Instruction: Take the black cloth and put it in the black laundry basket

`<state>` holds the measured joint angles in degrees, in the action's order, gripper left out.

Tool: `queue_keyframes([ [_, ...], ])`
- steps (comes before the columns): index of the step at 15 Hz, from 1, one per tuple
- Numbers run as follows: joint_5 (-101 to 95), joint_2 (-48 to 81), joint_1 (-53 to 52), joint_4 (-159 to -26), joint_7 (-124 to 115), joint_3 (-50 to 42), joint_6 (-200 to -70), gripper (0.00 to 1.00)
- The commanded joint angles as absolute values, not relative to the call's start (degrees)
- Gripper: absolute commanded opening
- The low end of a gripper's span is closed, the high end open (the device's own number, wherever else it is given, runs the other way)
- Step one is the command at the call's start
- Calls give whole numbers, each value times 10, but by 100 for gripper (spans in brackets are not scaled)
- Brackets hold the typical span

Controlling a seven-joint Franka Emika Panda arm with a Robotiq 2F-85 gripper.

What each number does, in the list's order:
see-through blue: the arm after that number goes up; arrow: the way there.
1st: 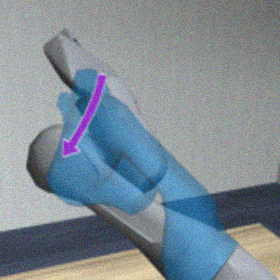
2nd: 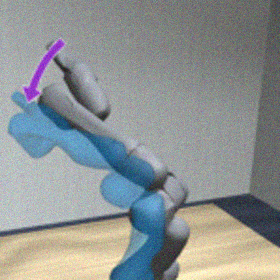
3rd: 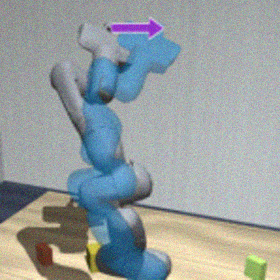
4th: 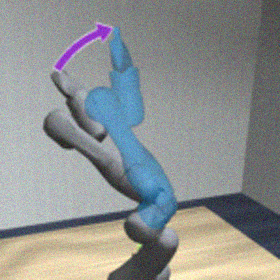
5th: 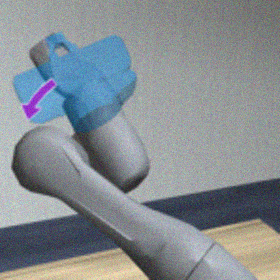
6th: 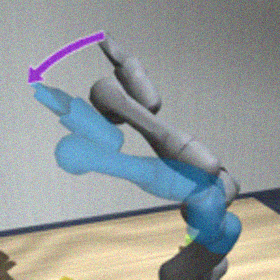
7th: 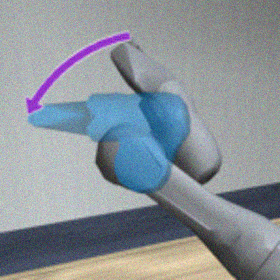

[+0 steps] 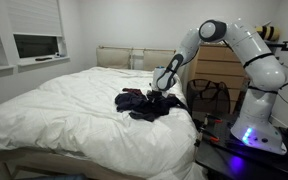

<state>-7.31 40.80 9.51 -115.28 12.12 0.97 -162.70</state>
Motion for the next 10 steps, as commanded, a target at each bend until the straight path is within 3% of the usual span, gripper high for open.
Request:
queue_keyframes([
  [1, -48, 362, 105, -1172, 123, 19, -1586, 4],
  [10, -7, 174, 88, -1258, 88, -1, -1521, 4],
])
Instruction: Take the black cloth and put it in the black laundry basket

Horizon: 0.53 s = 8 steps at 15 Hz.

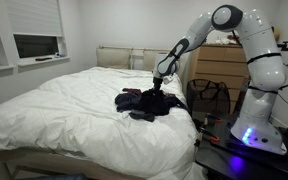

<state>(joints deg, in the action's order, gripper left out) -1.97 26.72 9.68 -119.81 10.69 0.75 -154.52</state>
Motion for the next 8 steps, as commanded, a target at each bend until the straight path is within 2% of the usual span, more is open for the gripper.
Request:
queue_keyframes([
  [1, -11, 148, 83, -1269, 80, -7, -1516, 4],
  [8, -72, -45, 52, -1356, -21, -43, -1487, 4],
])
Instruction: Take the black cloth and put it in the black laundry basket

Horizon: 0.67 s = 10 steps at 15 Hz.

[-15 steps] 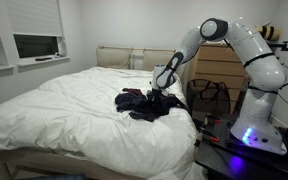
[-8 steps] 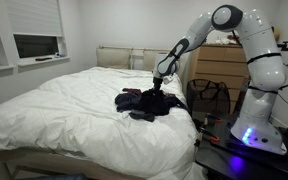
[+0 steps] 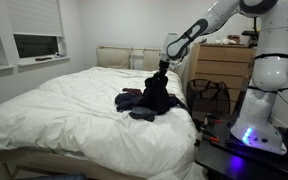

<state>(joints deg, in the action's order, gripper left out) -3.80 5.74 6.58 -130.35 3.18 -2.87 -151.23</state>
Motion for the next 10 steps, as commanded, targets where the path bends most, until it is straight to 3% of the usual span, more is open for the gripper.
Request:
queue_keyframes([
  [1, -84, -70, 53, -1365, -40, -43, -1481, 4],
  [10, -171, -245, 99, -1358, -191, 3, -1388, 4],
])
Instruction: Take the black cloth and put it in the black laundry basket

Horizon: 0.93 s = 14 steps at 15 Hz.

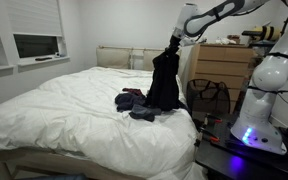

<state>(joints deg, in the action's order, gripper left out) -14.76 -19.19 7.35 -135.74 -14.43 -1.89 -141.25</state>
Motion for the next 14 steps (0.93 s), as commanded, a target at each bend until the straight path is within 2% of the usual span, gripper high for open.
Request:
queue_keyframes([
  [1, -174, -256, 106, -1353, -203, 8, -1381, 4],
  [8, -225, -306, 194, -1336, -312, 39, -1385, 4],
  [14, -235, -310, 265, -1296, -398, 31, -1330, 4],
])
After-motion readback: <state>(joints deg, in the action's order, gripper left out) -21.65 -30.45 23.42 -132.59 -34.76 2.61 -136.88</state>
